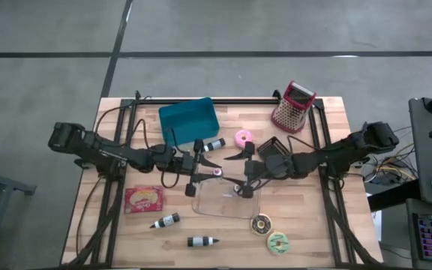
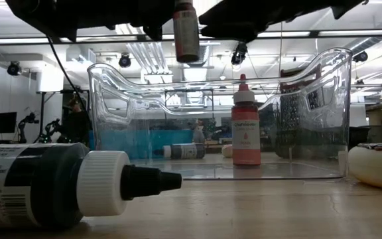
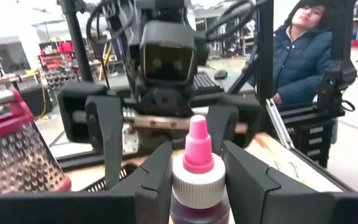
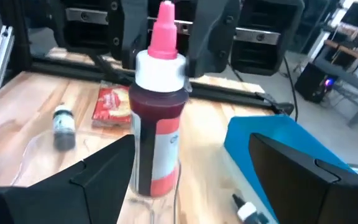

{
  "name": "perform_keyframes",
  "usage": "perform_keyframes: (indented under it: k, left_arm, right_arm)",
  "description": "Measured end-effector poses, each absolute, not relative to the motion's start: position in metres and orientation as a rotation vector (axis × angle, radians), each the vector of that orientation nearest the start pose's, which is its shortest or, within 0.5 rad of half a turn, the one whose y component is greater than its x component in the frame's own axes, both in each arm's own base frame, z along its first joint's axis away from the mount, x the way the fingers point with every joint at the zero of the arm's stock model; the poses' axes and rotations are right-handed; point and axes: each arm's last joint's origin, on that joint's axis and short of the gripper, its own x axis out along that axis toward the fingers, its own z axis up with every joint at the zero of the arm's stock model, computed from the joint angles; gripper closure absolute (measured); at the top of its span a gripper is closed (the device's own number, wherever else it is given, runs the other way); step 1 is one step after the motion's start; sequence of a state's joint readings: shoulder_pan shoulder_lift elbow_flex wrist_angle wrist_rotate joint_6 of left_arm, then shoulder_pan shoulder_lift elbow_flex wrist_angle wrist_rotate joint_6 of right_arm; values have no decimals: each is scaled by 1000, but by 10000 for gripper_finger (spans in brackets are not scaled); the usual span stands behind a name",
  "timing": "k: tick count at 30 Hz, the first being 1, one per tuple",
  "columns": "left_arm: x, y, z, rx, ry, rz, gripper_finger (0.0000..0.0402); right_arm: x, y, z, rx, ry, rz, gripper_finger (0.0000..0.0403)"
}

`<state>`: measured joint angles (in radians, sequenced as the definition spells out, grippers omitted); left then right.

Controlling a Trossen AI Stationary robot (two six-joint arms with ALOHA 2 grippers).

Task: Pick & Place Food Item
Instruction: Put the pink food coloring bottle into the transparent bin

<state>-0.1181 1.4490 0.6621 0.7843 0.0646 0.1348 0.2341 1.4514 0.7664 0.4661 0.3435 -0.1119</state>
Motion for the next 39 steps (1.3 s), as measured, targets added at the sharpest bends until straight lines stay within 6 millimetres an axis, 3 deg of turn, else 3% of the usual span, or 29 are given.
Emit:
perform_keyframes:
  k: [11,24,30,39]
  left_arm:
    - [291,-37,220,73,30,-189,291]
    - [278,-38,193,-19,34,-166,291]
    - [298,-41,165,-47,74,-164,291]
    - [326,-46,152,-51,104,-211,291]
  right_arm:
    - [295,76,236,-155,236,-47,109]
    - [286,77,242,-136,267,-41,124]
    - [278,79,250,-111,296,7,130]
    - [280,82,278,-24,561,44,151]
